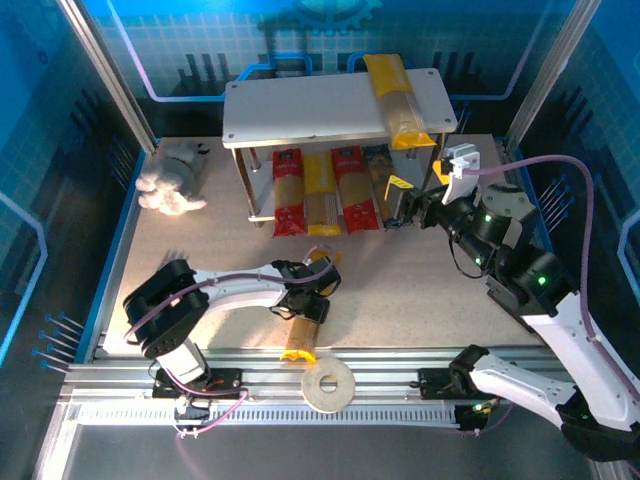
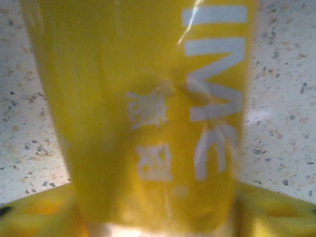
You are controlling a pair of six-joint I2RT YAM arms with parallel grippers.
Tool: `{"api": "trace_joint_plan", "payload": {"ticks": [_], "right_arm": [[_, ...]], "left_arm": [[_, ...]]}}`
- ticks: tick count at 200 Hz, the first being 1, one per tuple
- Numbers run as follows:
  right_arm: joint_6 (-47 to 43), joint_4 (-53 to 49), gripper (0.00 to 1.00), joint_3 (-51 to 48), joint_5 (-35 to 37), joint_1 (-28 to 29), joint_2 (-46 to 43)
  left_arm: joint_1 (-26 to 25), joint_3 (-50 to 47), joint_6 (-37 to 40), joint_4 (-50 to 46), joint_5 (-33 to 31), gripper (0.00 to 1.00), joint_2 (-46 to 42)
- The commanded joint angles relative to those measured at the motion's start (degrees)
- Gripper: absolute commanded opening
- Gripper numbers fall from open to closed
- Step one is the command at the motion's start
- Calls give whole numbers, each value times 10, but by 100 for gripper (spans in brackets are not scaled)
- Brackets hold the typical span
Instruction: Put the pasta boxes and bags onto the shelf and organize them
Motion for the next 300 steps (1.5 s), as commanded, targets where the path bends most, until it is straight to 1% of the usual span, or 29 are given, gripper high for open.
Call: {"api": "trace_joint_plan", "payload": {"ticks": [1,20,28,30,41,44,47,53,56,59,96,128,158,181,199,224,248,271,288,300], "right_arm": [[-5,28,93,-4,12,7,0],[-4,30,93,-4,12,7,0],[-4,30,93,-4,13,7,1],[-4,30,93,-4,13,7,2],[-3,30,93,-4,13,7,2],[-3,30,93,-4,14,7,2],[-3,30,93,-5,13,7,2],[-2,31,93,-5,13,6,2],[-2,31,93,-5,13,7,3],[-2,32,93,-5,13,7,2],[-3,30,94,-4,14,7,2],[-7,26,94,-1,21,7,0],[-18,23,94,-1,41,7,-3],[-27,8,94,0,64,6,4],[-29,-8,94,5,73,6,13],[-28,-6,94,4,71,6,16],[-26,3,94,1,66,6,15],[-28,-2,94,4,59,6,21],[-25,-8,94,4,54,5,26],[-19,-6,94,-2,42,6,26]], "left_arm": [[-4,-1,10,6,44,54,16],[-4,2,19,-6,50,53,9],[-4,5,25,-14,53,49,4],[-4,6,27,-15,54,46,2],[-4,10,36,-27,51,22,-8],[-4,10,37,-30,49,18,-13],[-4,9,40,-31,47,12,-17],[-4,9,45,-31,43,9,-27],[-4,8,46,-32,42,5,-33],[-4,8,47,-32,38,4,-38],[-4,31,62,-73,23,4,-92],[-4,81,79,-144,48,4,-138],[-2,147,98,-211,70,4,-211],[26,212,115,-238,80,5,-265],[56,269,136,-241,94,6,-283],[97,345,171,-208,102,6,-271],[119,413,208,-146,81,6,-237],[143,481,231,-80,81,6,-181],[157,547,245,-61,59,5,-125],[168,590,246,-47,55,5,-82]]}}
